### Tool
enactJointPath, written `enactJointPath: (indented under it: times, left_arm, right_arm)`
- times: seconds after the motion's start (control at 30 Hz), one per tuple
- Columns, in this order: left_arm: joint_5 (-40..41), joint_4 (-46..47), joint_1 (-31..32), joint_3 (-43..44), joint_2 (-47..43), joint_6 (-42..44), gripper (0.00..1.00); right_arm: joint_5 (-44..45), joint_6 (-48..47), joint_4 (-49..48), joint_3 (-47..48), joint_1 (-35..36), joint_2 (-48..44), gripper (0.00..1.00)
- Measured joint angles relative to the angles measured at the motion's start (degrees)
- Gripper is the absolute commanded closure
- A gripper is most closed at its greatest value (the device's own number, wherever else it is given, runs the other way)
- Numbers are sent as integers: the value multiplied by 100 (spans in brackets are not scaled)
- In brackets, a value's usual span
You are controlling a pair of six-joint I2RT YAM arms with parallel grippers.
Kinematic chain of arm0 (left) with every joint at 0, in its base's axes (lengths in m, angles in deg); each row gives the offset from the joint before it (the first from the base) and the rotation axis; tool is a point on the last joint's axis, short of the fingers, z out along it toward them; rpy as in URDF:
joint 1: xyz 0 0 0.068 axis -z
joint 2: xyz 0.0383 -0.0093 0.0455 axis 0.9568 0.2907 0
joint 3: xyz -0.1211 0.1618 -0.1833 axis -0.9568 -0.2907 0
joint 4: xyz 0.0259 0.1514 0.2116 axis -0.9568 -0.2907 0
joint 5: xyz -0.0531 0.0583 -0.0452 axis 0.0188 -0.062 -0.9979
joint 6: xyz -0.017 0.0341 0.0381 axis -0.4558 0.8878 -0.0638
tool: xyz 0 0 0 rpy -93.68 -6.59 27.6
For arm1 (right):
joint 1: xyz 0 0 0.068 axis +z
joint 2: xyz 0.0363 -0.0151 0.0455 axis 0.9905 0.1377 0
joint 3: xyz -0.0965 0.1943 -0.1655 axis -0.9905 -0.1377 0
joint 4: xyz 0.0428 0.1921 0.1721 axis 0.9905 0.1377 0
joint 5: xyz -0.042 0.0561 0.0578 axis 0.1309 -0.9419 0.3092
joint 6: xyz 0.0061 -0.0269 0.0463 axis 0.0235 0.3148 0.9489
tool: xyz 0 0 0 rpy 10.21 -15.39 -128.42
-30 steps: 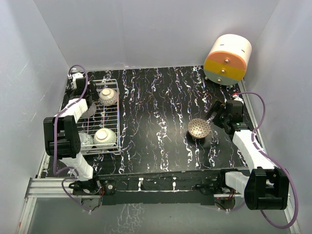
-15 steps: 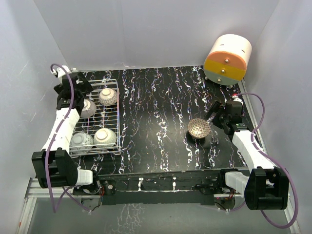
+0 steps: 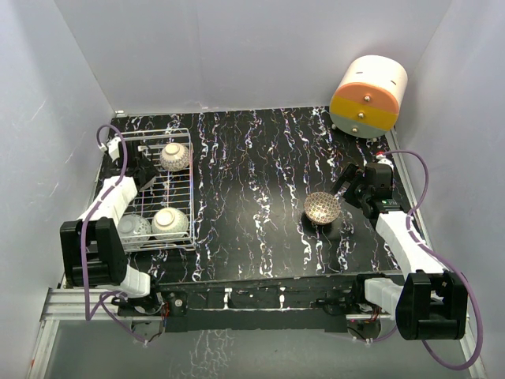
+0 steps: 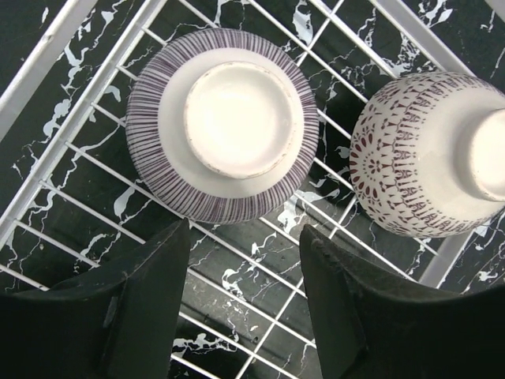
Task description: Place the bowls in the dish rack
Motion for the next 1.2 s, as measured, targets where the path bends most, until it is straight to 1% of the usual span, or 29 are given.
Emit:
enactJointPath:
  times: [0.03, 0.13, 0.47, 0.67, 0.87, 1.2]
  left_arm:
    - [46, 20, 0, -24, 0, -26, 50]
    - [173, 42, -11, -50, 2, -66, 51]
    - [553, 332, -142, 28, 214, 52, 51]
    - [533, 625, -214, 116, 463, 81, 51]
    - [442, 960, -334, 560, 1001, 155, 51]
    - [155, 1458, -376, 894, 1502, 435, 52]
  right_arm:
    - [0, 0, 0, 0, 0, 0, 2]
    - [2, 0, -4, 0, 0, 2, 2]
    - [22, 0, -7, -4, 0, 39, 2]
    - [22, 0, -9, -42, 2, 79, 2]
    - [35, 0, -9, -42, 2, 79, 2]
    - [48, -2, -7, -42, 2, 111, 2]
